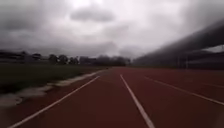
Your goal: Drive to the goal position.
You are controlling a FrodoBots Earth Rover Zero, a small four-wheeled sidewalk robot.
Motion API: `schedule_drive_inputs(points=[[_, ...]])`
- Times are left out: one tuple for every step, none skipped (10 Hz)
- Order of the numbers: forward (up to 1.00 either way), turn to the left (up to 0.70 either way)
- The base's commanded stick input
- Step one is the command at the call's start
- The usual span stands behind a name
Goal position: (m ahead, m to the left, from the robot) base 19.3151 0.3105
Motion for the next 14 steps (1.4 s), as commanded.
schedule_drive_inputs(points=[[0.7,0.0],[0.7,0.0],[0.7,0.0],[0.7,0.0],[0.7,0.0],[0.7,0.0],[0.7,0.0],[0.7,0.0],[0.7,0.0],[0.7,0.0],[0.7,0.0],[0.7,0.0],[0.7,0.0],[0.7,0.0]])
